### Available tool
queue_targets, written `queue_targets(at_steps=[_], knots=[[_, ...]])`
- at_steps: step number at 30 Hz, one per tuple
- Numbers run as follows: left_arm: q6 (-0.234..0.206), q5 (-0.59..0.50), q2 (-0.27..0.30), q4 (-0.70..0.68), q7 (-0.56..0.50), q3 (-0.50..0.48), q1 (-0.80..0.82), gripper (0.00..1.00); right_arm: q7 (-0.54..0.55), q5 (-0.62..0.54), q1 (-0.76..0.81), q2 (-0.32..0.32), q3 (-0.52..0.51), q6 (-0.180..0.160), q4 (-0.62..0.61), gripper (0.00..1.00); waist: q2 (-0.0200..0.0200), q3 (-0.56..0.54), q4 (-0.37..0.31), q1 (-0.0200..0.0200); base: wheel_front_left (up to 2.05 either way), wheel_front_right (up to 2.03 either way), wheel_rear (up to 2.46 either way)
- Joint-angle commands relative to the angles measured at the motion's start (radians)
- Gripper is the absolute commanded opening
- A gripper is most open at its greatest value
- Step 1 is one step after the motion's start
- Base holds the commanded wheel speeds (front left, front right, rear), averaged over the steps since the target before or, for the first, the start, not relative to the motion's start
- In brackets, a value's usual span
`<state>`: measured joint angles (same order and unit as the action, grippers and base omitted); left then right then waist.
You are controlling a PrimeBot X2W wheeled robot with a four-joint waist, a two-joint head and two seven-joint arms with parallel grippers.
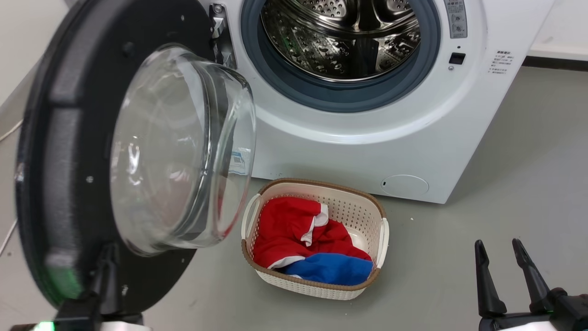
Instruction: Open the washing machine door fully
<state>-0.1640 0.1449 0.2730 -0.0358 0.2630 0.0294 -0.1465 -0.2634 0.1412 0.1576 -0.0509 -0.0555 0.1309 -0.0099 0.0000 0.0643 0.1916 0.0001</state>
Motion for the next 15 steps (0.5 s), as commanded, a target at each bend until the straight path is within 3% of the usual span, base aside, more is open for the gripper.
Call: queue_targets(at_steps=[1,7,15], knots=[[-0.011,0.003,0.01,0.003,0.003,-0.019,0.016,0.0,-0.002,-0.002,-0.013,0.002,0.0,0.0,-0.004,1.0,0.0,0.003,-0.002,-0.0001,0.0,0.0,0.0],[-0.031,0.033,0.021,0.032,0.003,-0.118,0.045,0.0,-0.002,-0.012,-0.025,0.002,-0.003,0.0,-0.01,1.0,0.0,0.031,-0.015,-0.0001,0.0,0.0,0.0],[-0.022,0.072,0.052,0.09,0.002,-0.249,0.093,0.0,-0.002,-0.024,-0.039,0.002,-0.014,0.0,-0.022,1.0,0.0,0.079,-0.023,-0.0001,0.0,0.0,0.0]])
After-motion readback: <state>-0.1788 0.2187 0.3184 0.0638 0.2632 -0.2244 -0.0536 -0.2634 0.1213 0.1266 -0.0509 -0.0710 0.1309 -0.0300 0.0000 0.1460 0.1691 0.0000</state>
